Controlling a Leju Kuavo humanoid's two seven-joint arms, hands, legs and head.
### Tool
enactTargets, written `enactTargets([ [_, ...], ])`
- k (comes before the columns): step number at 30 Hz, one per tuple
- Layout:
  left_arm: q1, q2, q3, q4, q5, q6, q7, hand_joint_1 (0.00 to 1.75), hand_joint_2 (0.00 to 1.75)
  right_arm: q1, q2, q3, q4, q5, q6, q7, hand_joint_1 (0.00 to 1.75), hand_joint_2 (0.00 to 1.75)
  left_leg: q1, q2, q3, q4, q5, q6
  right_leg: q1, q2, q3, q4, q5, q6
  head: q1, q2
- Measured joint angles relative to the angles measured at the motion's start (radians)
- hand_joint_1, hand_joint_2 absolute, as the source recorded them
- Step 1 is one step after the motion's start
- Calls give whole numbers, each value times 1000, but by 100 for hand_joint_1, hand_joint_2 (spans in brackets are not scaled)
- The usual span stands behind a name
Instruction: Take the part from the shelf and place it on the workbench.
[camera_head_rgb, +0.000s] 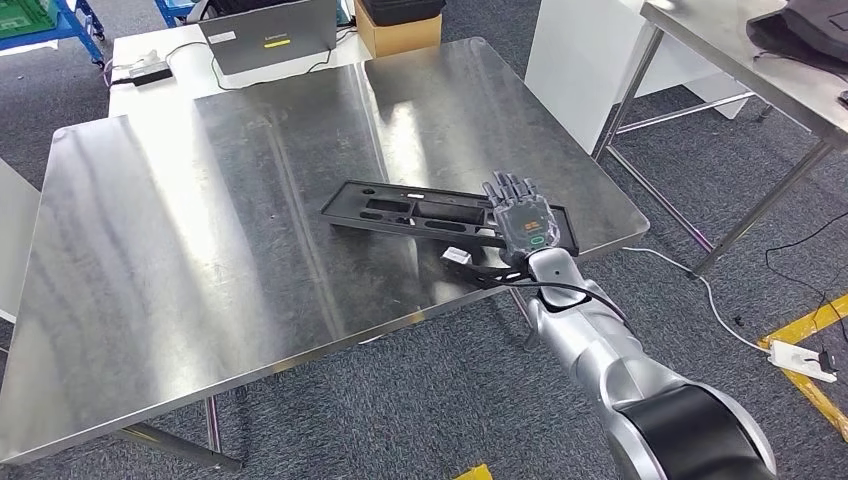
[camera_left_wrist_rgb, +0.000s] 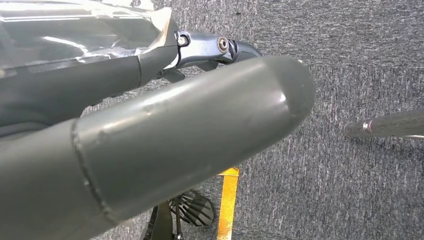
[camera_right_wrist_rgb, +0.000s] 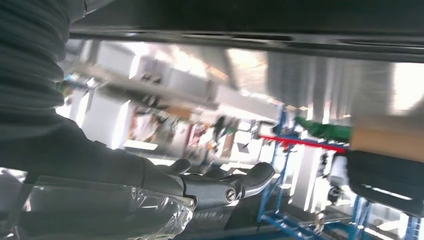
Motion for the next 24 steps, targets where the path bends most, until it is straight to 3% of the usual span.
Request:
enactTargets([
  [8, 0, 0, 2, 0, -10, -11, -1, 0, 0, 19, 89, -113, -19, -135, 38, -214, 0, 175, 1, 0, 1, 0, 0, 0, 1, 0, 0, 0, 0, 0, 0, 0],
  [16, 0, 0, 3, 0, -12, -11, -1, 0, 0, 27, 126, -152, -34, -158, 48, -245, 0, 175, -1, 0, 1, 0, 0, 0, 0, 0, 1, 0, 0, 0, 0, 0],
  [24, 0, 0, 12, 0, -7, -7, 1, 0, 0, 29, 172, -168, -46, -268, 139, -352, 0, 175, -1, 0, 2, 0, 0, 0, 0, 0, 1, 0, 0, 0, 0, 0],
])
